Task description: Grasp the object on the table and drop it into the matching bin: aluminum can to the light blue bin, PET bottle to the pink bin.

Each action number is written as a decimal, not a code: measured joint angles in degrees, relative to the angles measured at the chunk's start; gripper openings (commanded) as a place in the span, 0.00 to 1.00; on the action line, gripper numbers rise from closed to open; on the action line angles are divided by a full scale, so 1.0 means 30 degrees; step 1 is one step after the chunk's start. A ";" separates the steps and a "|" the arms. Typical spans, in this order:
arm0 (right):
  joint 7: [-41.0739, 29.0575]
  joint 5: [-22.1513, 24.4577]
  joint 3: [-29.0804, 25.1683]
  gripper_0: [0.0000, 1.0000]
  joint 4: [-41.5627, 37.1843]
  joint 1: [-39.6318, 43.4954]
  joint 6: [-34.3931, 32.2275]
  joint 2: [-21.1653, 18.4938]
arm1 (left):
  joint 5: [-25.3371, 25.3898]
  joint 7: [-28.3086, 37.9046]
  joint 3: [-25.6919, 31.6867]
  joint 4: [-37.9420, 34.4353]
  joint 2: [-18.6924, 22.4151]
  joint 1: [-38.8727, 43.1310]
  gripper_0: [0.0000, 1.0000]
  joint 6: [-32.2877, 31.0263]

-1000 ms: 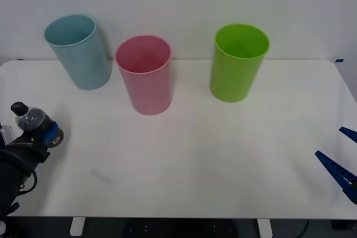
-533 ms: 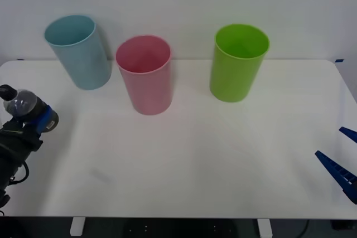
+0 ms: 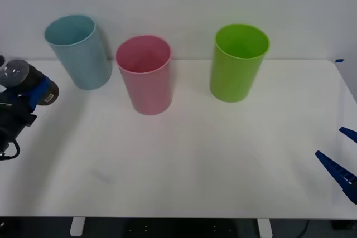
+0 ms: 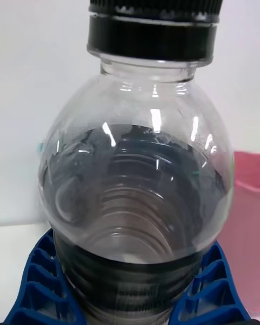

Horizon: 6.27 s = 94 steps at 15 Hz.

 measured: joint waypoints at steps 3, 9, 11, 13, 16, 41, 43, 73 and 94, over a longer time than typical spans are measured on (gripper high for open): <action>0.0000 0.0000 0.0000 1.00 0.0000 0.0000 0.0000 0.0000 | 0.0229 0.2085 -0.0772 -0.0008 0.0998 -0.1206 0.00 -0.0040; 0.0000 0.0000 0.0000 1.00 0.0000 0.0000 0.0000 0.0000 | -0.0189 0.4922 -0.1597 -0.0008 0.1777 -0.3494 0.00 -0.0543; 0.0000 0.0000 0.0000 1.00 0.0000 0.0000 0.0000 0.0000 | -0.0757 0.5359 -0.1992 -0.0008 0.1780 -0.4167 0.00 -0.0636; 0.0000 0.0000 0.0000 1.00 0.0000 0.0000 0.0000 0.0000 | -0.1452 0.5779 -0.2565 -0.0008 0.1780 -0.4720 0.00 -0.0768; 0.0000 0.0000 0.0000 1.00 0.0000 0.0000 0.0000 0.0000 | -0.2436 0.6182 -0.3428 0.0266 0.1772 -0.5652 0.00 -0.0905; 0.0000 0.0000 0.0000 1.00 0.0000 0.0000 0.0000 0.0000 | -0.7053 0.6413 -0.5936 0.8345 -0.0011 -1.4092 1.00 -0.3569; 0.0000 0.0000 0.0000 1.00 0.0000 0.0000 0.0000 0.0000 | -0.7049 0.6252 -0.5859 0.8345 -0.0011 -1.4085 1.00 -0.3581; 0.0000 0.0000 0.0000 1.00 0.0000 0.0000 0.0000 0.0000 | -0.3072 0.4862 0.1845 0.2422 0.1601 -0.4206 1.00 -0.8735; 0.0000 0.0000 0.0000 1.00 0.0000 0.0001 0.0000 0.0000 | 0.0796 0.0315 0.5945 -0.0043 0.2335 0.7020 1.00 -1.0176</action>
